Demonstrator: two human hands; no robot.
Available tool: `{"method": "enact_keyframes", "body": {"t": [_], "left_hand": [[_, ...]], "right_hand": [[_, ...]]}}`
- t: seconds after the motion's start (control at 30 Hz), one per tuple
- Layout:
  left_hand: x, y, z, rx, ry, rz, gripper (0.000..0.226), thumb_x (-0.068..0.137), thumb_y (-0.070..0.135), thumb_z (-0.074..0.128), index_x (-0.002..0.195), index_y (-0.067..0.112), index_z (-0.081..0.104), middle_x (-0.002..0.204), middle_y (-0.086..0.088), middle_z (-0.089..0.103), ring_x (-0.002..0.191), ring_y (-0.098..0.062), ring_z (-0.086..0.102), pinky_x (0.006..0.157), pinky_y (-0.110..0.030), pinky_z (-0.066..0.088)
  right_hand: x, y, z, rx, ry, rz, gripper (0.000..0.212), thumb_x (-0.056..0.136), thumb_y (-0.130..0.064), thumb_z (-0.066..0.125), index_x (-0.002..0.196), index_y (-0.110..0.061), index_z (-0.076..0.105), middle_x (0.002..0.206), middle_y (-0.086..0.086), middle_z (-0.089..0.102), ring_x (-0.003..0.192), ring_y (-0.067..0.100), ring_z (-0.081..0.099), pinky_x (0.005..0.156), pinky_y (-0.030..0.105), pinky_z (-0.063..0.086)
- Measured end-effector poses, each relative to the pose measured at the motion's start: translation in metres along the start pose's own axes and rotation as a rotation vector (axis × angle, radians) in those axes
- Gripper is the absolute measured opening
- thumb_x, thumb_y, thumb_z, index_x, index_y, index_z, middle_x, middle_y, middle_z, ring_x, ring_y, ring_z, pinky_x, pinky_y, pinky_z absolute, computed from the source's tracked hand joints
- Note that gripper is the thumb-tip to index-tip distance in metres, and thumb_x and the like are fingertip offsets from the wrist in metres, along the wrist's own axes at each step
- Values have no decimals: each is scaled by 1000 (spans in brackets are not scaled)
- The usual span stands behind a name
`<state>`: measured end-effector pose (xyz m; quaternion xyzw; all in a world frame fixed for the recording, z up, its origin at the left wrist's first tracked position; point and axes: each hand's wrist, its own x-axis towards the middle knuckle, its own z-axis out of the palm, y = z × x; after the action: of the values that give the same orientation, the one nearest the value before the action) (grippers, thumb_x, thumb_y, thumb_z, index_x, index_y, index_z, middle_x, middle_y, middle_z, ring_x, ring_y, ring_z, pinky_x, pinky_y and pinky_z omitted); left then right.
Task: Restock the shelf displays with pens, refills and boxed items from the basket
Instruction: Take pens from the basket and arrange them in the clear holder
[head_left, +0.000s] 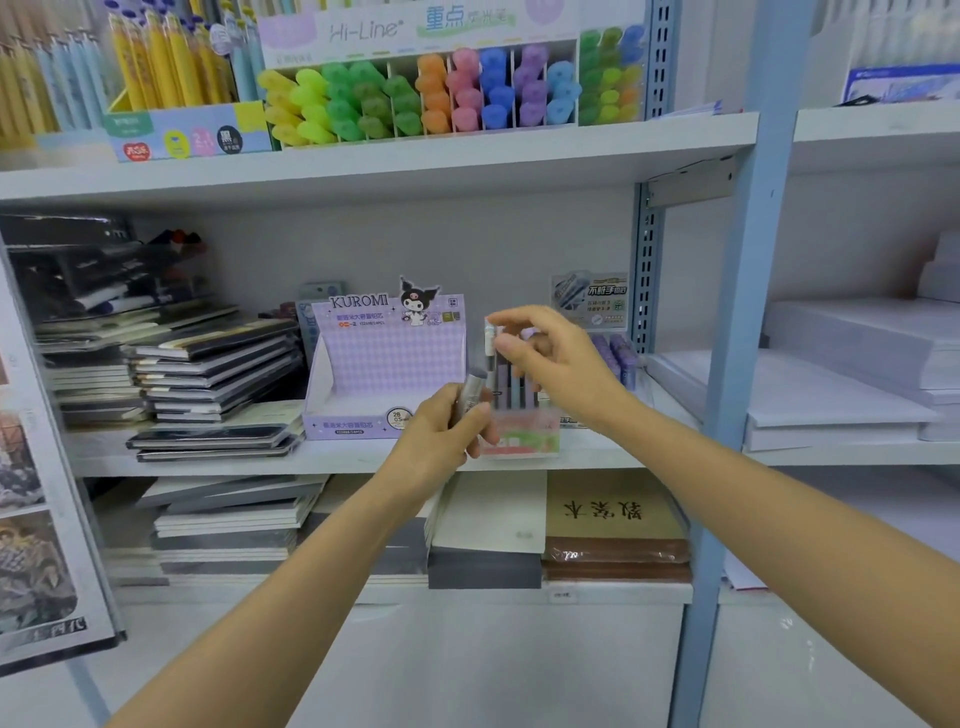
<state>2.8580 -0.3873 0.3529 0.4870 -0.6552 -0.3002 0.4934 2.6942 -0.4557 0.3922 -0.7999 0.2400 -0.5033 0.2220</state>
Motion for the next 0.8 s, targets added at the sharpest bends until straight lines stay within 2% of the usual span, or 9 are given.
{"method": "enact_keyframes", "body": {"t": [0.07, 0.13, 0.2, 0.27, 0.37, 0.5, 0.63, 0.73, 0.8], "left_hand": [[-1, 5, 8, 17, -25, -7, 19, 100, 26, 52, 115, 14, 50, 78, 7, 67, 65, -7, 53, 65, -23, 43], [-2, 9, 16, 5, -38, -5, 26, 97, 28, 57, 117, 16, 46, 84, 2, 69, 64, -4, 56, 62, -20, 43], [-3, 13, 21, -32, -31, 3, 33, 93, 29, 64, 117, 18, 45, 91, 0, 71, 63, 0, 60, 58, -14, 45], [-3, 16, 24, -128, -8, 21, 31, 90, 23, 67, 115, 14, 51, 93, -1, 71, 65, 0, 63, 57, -13, 46], [-2, 19, 25, -285, 69, 87, 13, 90, 8, 65, 103, 8, 63, 73, 2, 71, 57, -3, 59, 51, -13, 45], [1, 23, 34, -332, 134, 104, 6, 88, 16, 68, 89, 11, 69, 62, 9, 66, 56, -3, 55, 50, -15, 44], [3, 22, 53, -262, 113, 84, 12, 84, 23, 74, 83, 11, 71, 60, 10, 65, 56, 1, 57, 51, -12, 44], [6, 18, 65, -161, 139, 122, 19, 83, 33, 74, 91, 17, 69, 79, 7, 70, 76, -6, 63, 68, -24, 52], [9, 9, 70, 162, 246, 226, 31, 85, 41, 70, 108, 22, 62, 107, 7, 63, 99, -11, 56, 83, -26, 46]], "right_hand": [[-10, -2, -3, 180, -143, 52, 30, 93, -26, 62, 122, -25, 61, 102, -3, 62, 79, 25, 63, 72, 34, 55], [-19, -1, -8, 154, -208, 58, 24, 89, -24, 67, 113, -23, 66, 100, 4, 66, 84, 24, 67, 74, 35, 56], [-26, 0, -14, 158, -167, 67, 16, 88, -20, 69, 103, -14, 70, 93, 9, 70, 80, 21, 68, 75, 31, 58], [-33, 2, -23, 283, -69, 106, 15, 88, -13, 68, 102, -6, 68, 88, 11, 71, 76, 23, 69, 75, 30, 58], [-43, 3, -38, 424, -2, 179, 17, 88, -4, 66, 104, 1, 64, 89, 15, 70, 77, 24, 70, 74, 27, 58], [-58, 7, -47, 311, -160, 257, 19, 85, -10, 70, 101, -1, 65, 94, 16, 72, 85, 23, 70, 80, 29, 57], [-69, 15, -49, 165, -100, 163, 23, 85, -18, 72, 107, -13, 66, 93, 6, 71, 89, 24, 68, 84, 33, 56], [-72, 22, -53, 97, -175, 124, 41, 90, -20, 67, 129, -23, 55, 97, 4, 69, 93, 26, 66, 87, 34, 54], [-67, 29, -59, 24, -153, 127, 48, 94, -20, 60, 140, -25, 46, 98, -2, 63, 91, 19, 64, 84, 31, 55]]}}
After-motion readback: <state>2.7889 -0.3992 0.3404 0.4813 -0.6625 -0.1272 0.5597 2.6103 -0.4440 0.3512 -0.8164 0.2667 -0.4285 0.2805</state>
